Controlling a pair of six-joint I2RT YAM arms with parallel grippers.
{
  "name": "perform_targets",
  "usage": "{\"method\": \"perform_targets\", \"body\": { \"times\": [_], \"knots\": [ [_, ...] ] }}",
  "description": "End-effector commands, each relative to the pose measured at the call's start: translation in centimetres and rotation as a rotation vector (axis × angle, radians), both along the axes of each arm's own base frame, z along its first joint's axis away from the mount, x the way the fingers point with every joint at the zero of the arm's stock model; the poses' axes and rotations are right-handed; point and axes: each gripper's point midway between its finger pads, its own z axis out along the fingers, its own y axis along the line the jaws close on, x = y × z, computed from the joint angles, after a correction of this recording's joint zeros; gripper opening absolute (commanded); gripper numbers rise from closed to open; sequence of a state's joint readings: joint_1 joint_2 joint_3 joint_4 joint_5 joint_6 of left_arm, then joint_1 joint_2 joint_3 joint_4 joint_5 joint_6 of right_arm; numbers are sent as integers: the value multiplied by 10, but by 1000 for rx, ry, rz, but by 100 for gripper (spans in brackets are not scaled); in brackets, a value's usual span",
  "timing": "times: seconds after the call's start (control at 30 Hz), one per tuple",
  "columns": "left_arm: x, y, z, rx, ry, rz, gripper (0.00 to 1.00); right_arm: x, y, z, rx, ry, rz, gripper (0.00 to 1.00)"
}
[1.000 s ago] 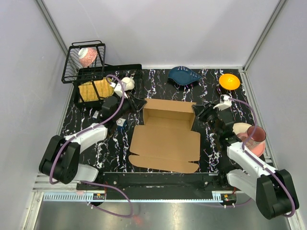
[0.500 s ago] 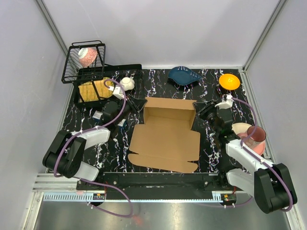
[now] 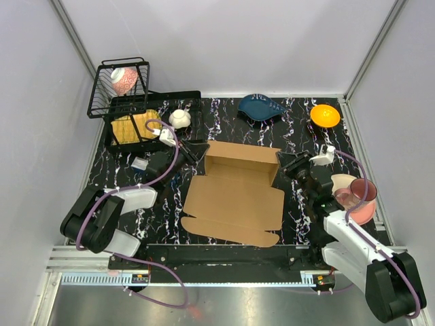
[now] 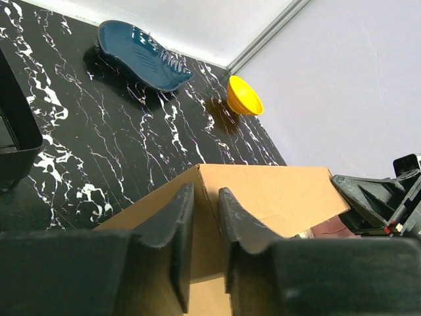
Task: Fold the paper box
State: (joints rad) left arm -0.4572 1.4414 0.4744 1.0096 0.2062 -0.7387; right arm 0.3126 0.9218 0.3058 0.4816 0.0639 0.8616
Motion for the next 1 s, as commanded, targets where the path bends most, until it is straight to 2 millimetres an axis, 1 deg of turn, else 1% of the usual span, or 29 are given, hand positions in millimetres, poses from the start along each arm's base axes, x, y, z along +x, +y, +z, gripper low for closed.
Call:
{"method": "perform_targets", "body": {
  "times": [0.0, 0.07, 0.13, 0.23, 0.33, 0.37, 0.43, 0.47, 0.53, 0.57, 0.6, 0.63, 0.67, 0.73, 0.77, 0.83, 0.87, 0.9, 0.93, 0.97],
  "knots": [
    [-58, -37, -45, 27, 202, -249, 32, -80, 16, -129, -113, 489, 180, 24],
    [-57, -37, -40, 27, 196, -245, 45, -80, 16, -129, -113, 492, 182, 24],
    [-53, -37, -36, 31, 200, -234, 55, -78, 16, -125, -114, 482, 178, 25],
    [-47, -38, -25, 36, 178, -227, 59, -77, 16, -124, -119, 476, 178, 25],
    [-44, -42, -18, 45, 168, -237, 58, -76, 17, -123, -120, 474, 182, 25],
    [-43, -43, -19, 45, 170, -240, 54, -77, 16, -123, -120, 474, 182, 25],
    [-44, -43, -20, 42, 165, -243, 40, -77, 16, -123, -121, 472, 182, 25],
    [-46, -43, -28, 44, 181, -244, 25, -77, 16, -123, -120, 472, 180, 25],
    [-46, -43, -31, 32, 180, -247, 13, -79, 15, -125, -122, 478, 180, 25],
    [-49, -42, -40, 37, 202, -250, 9, -79, 15, -126, -121, 481, 181, 24],
    [-50, -43, -40, 25, 203, -254, 4, -80, 16, -126, -120, 483, 182, 24],
    [-50, -43, -44, 24, 209, -255, 2, -80, 16, -126, -122, 483, 182, 24],
    [-52, -42, -52, 31, 228, -254, 1, -81, 15, -127, -121, 486, 182, 24],
    [-53, -42, -54, 28, 236, -255, 1, -81, 16, -126, -121, 488, 181, 24],
    [-55, -41, -57, 28, 240, -254, 2, -81, 15, -127, -123, 492, 176, 24],
    [-54, -38, -55, 28, 237, -243, 16, -80, 14, -124, -124, 484, 174, 27],
    [-53, -38, -48, 24, 225, -241, 22, -81, 14, -123, -126, 486, 171, 28],
    [-52, -34, -51, 40, 244, -234, 29, -80, 13, -119, -128, 476, 168, 30],
    [-50, -33, -49, 48, 246, -231, 43, -80, 12, -118, -133, 476, 160, 33],
    [-45, -31, -37, 49, 226, -226, 46, -78, 12, -114, -131, 465, 158, 34]
  ]
}}
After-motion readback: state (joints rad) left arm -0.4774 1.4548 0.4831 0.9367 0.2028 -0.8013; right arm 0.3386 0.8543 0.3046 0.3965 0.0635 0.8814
